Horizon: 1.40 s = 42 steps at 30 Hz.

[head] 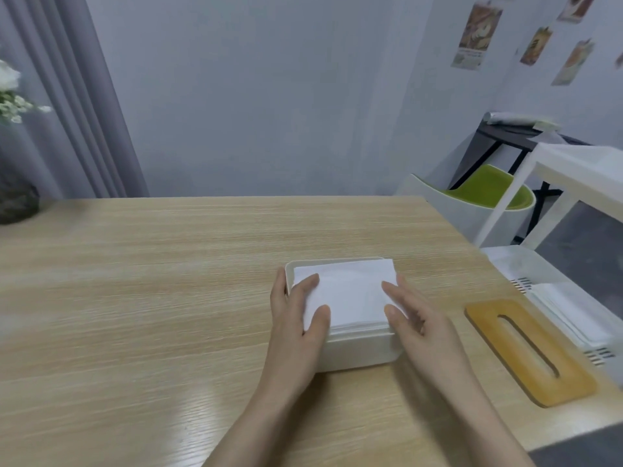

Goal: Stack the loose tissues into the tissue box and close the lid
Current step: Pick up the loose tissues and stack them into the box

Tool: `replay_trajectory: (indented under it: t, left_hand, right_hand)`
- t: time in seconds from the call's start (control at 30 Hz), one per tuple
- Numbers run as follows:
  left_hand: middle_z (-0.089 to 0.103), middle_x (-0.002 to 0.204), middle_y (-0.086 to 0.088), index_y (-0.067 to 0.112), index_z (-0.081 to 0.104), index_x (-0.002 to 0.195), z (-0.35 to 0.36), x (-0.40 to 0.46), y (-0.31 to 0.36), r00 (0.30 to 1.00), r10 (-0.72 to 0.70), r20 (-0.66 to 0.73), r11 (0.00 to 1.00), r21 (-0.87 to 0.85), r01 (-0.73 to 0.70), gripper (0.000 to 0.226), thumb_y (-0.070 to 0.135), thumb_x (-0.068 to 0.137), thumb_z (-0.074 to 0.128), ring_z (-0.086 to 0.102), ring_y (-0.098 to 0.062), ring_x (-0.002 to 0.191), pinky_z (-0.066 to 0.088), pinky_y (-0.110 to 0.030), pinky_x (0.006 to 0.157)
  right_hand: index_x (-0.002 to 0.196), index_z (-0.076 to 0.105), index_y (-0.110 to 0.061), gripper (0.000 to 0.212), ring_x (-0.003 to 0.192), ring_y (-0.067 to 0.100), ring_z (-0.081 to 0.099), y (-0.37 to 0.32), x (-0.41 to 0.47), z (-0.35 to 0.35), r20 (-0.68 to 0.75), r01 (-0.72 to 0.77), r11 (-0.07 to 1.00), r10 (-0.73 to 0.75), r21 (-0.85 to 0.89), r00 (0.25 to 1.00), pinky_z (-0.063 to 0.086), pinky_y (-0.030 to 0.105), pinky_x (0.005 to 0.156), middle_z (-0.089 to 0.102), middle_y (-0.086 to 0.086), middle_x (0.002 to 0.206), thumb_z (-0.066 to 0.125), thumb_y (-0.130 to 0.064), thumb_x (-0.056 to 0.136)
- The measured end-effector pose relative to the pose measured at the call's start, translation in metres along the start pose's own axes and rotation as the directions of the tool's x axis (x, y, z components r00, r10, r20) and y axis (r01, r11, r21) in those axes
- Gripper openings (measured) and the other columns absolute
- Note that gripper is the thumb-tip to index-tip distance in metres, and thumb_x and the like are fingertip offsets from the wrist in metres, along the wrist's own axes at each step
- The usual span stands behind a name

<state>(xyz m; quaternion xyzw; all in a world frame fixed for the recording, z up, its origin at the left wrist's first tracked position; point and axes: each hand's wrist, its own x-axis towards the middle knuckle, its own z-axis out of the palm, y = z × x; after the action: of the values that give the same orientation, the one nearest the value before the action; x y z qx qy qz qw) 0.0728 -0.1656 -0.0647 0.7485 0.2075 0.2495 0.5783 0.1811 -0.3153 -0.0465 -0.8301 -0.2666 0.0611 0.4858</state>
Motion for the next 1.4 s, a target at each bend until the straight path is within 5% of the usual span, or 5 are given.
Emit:
replay_trajectory:
  t: [0.5,0.7,1.07,1.27,1.4]
  left_hand:
    - [-0.01,0.161,0.016,0.028,0.043,0.143,0.037,0.064,0.003,0.996,0.028,0.081,0.993,0.114,-0.037,0.047,0.034,0.097,0.054,-0.003,0.004,0.145,0.014,-0.036,0.122]
    - [0.004,0.164,0.006,0.045,0.025,0.15,0.019,0.099,0.024,0.887,0.112,0.449,0.606,0.676,-0.419,0.095,0.086,0.065,0.022,-0.008,-0.008,0.149,-0.023,-0.041,0.112]
    - [0.022,0.156,0.005,0.042,0.029,0.149,0.012,0.112,0.033,0.8,0.069,0.596,0.552,0.645,-0.529,0.076,0.064,0.083,0.06,0.016,-0.016,0.141,0.012,-0.031,0.111]
    - [0.005,0.164,0.007,0.041,0.029,0.15,0.016,0.103,0.03,0.819,0.083,0.568,0.462,0.706,-0.537,0.075,0.072,0.084,0.01,-0.001,-0.017,0.152,-0.017,-0.039,0.115]
    - [0.057,0.14,-0.001,0.026,0.064,0.129,0.022,0.096,0.019,0.809,0.223,0.544,0.341,0.734,-0.588,0.051,0.046,0.095,0.031,0.051,-0.024,0.133,0.018,-0.049,0.11]
  right_hand:
    - [0.125,0.057,-0.035,0.037,0.137,-0.003,0.029,0.02,0.062,-0.036,0.057,0.039,0.998,-0.036,-0.045,0.998,0.024,0.023,0.115,0.037,-0.014,0.149,0.058,-0.014,0.094]
    - [0.139,0.025,-0.051,0.068,0.145,-0.004,-0.002,0.0,0.093,-0.052,0.422,0.352,0.833,-0.161,-0.427,0.892,-0.019,0.026,0.112,0.014,-0.024,0.153,0.065,-0.046,0.085]
    - [0.147,0.018,-0.046,0.087,0.124,-0.009,0.011,-0.018,0.122,-0.06,0.645,0.489,0.665,-0.015,-0.564,0.764,0.006,0.023,0.104,0.023,-0.022,0.15,0.068,-0.057,0.077]
    - [0.15,0.01,-0.046,0.081,0.147,0.004,-0.009,-0.013,0.121,-0.059,0.643,0.507,0.604,0.011,-0.615,0.766,-0.007,0.035,0.117,-0.007,-0.017,0.159,0.053,-0.066,0.084]
    - [0.149,0.013,-0.038,0.084,0.145,0.003,-0.011,-0.001,0.102,-0.057,0.61,0.513,0.616,-0.066,-0.597,0.79,-0.007,0.034,0.12,-0.004,-0.018,0.154,0.01,-0.081,0.077]
